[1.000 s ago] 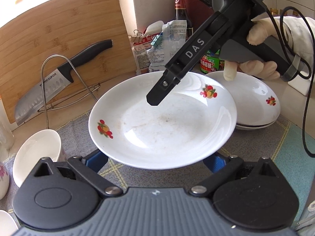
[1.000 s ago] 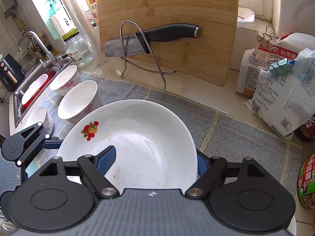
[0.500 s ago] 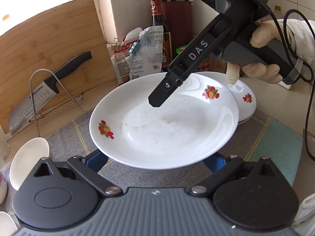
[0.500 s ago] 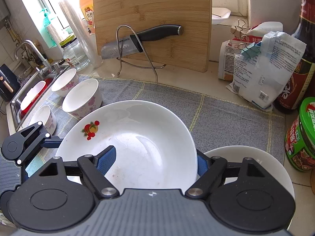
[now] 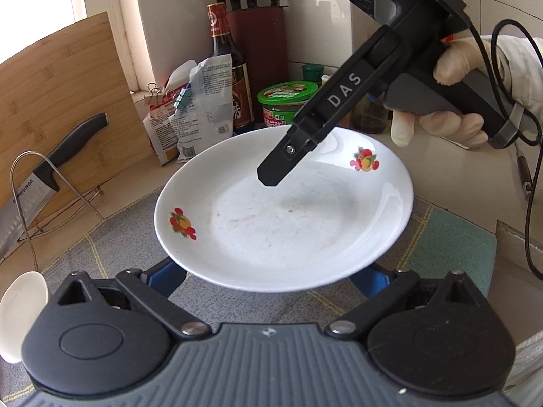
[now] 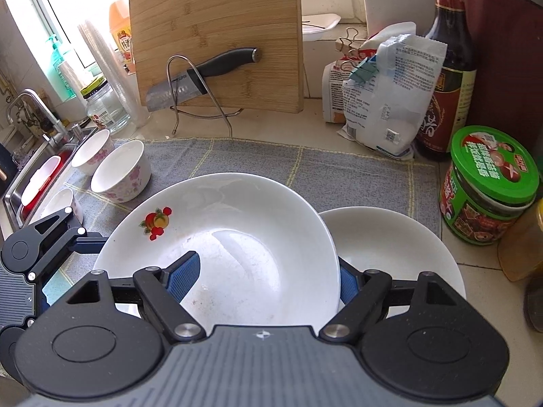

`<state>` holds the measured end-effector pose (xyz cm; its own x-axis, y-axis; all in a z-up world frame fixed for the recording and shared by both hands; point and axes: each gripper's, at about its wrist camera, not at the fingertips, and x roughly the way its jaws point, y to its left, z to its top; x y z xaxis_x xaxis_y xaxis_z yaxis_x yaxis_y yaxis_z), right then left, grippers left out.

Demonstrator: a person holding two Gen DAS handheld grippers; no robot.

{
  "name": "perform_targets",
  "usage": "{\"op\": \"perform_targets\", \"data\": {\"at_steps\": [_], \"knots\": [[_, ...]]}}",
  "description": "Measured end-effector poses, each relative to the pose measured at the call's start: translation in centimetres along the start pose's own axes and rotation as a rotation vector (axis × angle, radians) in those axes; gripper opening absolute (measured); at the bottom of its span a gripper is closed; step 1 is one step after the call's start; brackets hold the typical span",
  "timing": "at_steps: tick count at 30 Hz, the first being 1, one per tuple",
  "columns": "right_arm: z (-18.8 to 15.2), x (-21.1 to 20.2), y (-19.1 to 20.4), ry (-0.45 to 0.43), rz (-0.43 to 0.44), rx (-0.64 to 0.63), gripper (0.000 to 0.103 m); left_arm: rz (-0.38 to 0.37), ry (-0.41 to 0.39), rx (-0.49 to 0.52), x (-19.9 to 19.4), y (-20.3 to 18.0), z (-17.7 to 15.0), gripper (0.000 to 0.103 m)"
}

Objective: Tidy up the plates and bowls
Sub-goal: 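Carry the held plate with the right gripper over the plate stack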

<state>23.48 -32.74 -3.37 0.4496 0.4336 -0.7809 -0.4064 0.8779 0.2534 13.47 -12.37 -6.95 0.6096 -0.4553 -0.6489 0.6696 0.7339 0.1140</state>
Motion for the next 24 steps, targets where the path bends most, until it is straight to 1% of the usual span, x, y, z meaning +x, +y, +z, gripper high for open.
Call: {"op": "perform_targets", "data": {"at_steps": [11, 24], "knots": [[-1.9, -1.5, -2.8, -0.007, -0.056, 0.075, 0.086, -0.073, 0.001, 0.054, 2.0, -1.2, 0.9, 0.101], [-3.5, -2.2, -5.5, -0.002, -0.089, 0.133, 0.086, -0.126, 0.023, 0.089, 4.4, -2.6, 1.8, 0.101]]}}
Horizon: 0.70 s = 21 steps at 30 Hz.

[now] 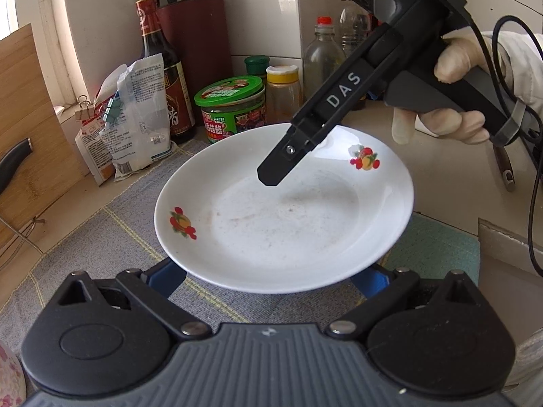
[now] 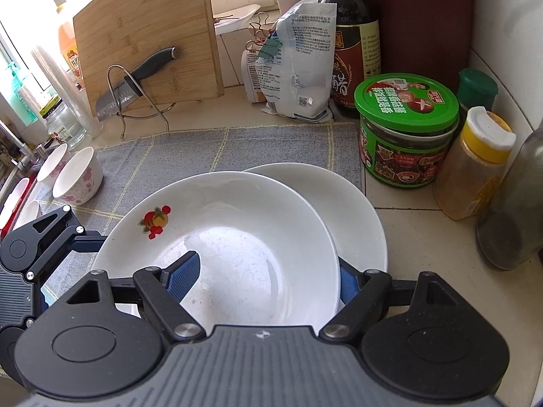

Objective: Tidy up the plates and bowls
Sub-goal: 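Carry the held plate with the right gripper over the plate stack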

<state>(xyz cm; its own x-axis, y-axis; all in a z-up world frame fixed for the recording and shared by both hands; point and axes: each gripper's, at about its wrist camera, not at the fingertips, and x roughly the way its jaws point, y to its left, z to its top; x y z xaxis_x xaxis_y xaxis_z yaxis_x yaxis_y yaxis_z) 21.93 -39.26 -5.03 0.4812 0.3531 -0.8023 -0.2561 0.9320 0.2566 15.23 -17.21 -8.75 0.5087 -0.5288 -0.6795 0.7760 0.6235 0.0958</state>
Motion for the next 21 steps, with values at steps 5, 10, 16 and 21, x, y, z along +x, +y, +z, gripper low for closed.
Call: {"op": "perform_targets", "data": {"at_steps": [5, 10, 16, 21], "knots": [[-0.2, 0.2, -0.8, 0.004, -0.003, 0.013, 0.086, -0.009, 0.01, 0.005, 0.7, -0.2, 0.4, 0.101], [-0.2, 0.3, -1.4, 0.009, -0.001, 0.021, 0.086, -0.013, 0.019, 0.005, 1.2, -0.2, 0.6, 0.101], [-0.2, 0.7, -1.7, 0.018, -0.003, 0.019, 0.086, -0.012, 0.034, 0.001, 1.6, 0.0, 0.7, 0.101], [-0.2, 1.3, -1.8, 0.031, -0.012, 0.022, 0.086, -0.011, 0.042, 0.002, 1.8, 0.1, 0.7, 0.101]]}}
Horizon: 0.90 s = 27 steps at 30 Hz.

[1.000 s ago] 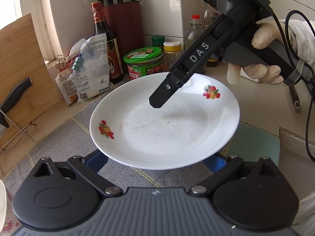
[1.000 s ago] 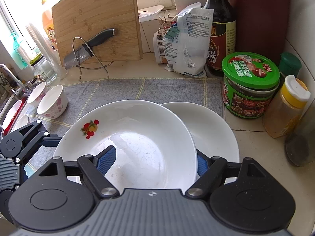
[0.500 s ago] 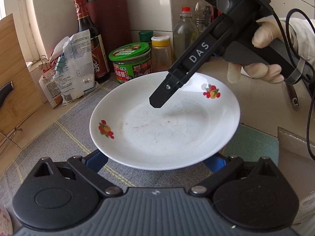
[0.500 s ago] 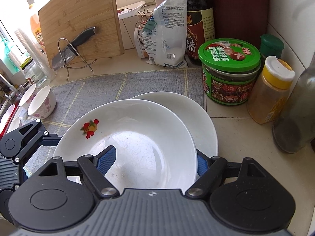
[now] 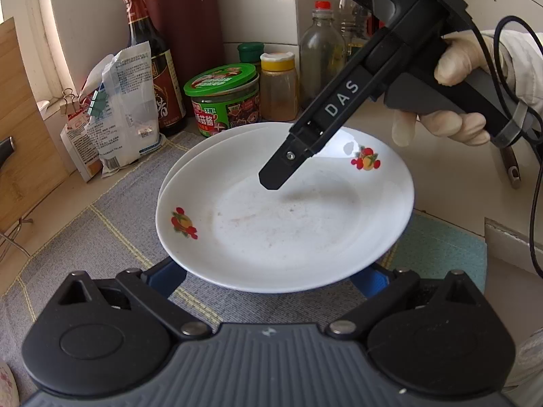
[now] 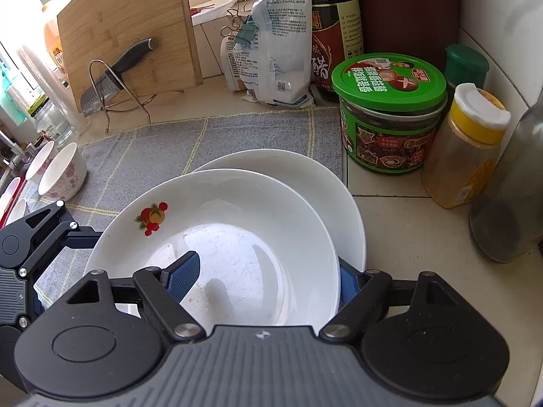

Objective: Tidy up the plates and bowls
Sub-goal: 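Carry the held plate with the right gripper over the plate stack, then lower the plate onto the stack and open the right gripper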

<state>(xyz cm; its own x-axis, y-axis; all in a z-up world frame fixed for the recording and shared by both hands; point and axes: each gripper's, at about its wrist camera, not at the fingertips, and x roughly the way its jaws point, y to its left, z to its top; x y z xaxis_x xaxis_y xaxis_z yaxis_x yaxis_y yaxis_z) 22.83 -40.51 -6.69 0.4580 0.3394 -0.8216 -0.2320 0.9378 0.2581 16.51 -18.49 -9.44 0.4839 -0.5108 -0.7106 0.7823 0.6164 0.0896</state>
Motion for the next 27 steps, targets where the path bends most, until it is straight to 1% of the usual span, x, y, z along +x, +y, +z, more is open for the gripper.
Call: {"op": "perform_targets", "data": {"at_steps": [13, 23, 27], "knots": [[0.34, 0.57, 0.15, 0.007, -0.011, -0.009, 0.086, 0.001, 0.006, -0.019, 0.18, 0.59, -0.14, 0.101], [0.44, 0.58, 0.12, 0.012, -0.02, -0.004, 0.086, 0.018, 0.0, -0.016, 0.19, 0.68, -0.32, 0.101], [0.41, 0.44, 0.22, 0.017, -0.025, -0.007, 0.088, 0.019, 0.0, -0.02, 0.29, 0.73, -0.36, 0.101]]}}
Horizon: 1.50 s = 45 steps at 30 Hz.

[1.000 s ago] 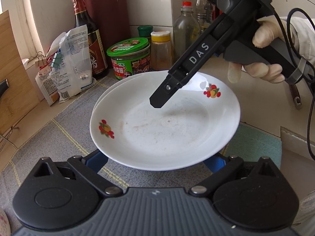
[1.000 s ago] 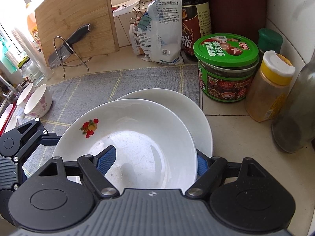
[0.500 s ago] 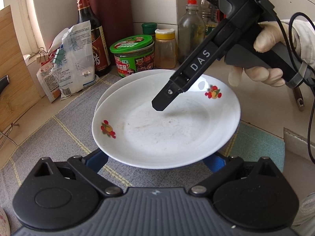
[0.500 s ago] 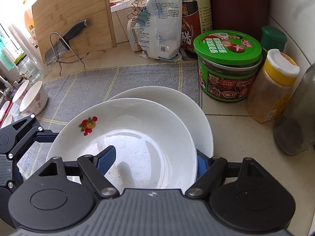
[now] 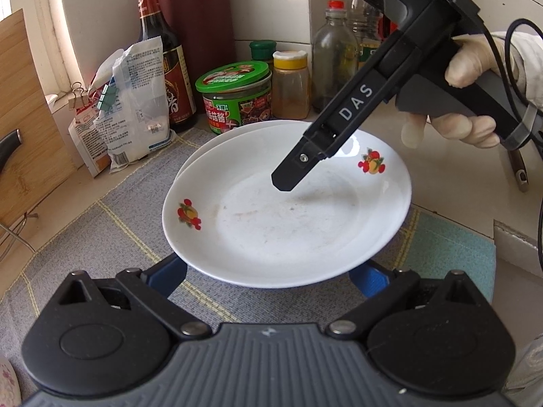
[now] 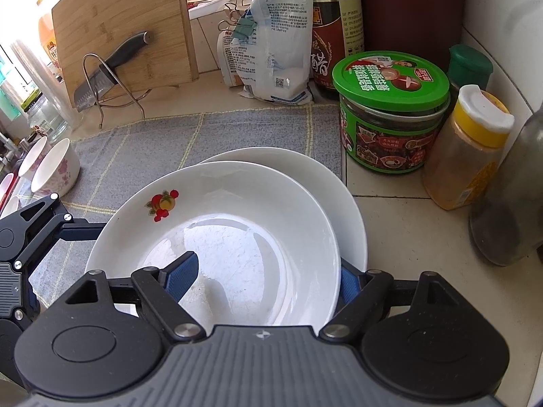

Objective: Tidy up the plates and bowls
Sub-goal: 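Lower the plate onto the stack and open the right gripper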

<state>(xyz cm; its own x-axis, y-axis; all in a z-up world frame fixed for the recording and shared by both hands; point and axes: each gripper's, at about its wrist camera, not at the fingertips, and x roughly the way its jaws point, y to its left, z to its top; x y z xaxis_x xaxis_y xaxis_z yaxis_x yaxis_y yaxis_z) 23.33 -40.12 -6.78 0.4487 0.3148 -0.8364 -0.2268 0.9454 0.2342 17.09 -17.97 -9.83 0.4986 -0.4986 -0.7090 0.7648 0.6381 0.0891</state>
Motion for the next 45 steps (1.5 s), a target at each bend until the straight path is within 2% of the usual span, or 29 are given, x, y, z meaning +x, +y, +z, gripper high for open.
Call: {"op": "perform_targets", "data": {"at_steps": [14, 28, 40, 45], "knots": [[-0.6, -1.0, 0.1, -0.003, -0.022, 0.014, 0.09, 0.005, -0.01, 0.026, 0.2, 0.4, 0.0, 0.101], [-1.1, -1.9, 0.9, 0.001, -0.068, 0.019, 0.1, -0.017, -0.044, 0.056, 0.5, 0.3, 0.0, 0.102], [-1.9, -2.2, 1.4, 0.019, -0.119, 0.023, 0.1, 0.006, -0.049, 0.06, 0.0, 0.5, -0.3, 0.102], [-2.0, -3.2, 2.7, -0.028, -0.144, -0.032, 0.103, 0.027, -0.092, 0.042, -1.3, 0.7, -0.2, 0.102]]}}
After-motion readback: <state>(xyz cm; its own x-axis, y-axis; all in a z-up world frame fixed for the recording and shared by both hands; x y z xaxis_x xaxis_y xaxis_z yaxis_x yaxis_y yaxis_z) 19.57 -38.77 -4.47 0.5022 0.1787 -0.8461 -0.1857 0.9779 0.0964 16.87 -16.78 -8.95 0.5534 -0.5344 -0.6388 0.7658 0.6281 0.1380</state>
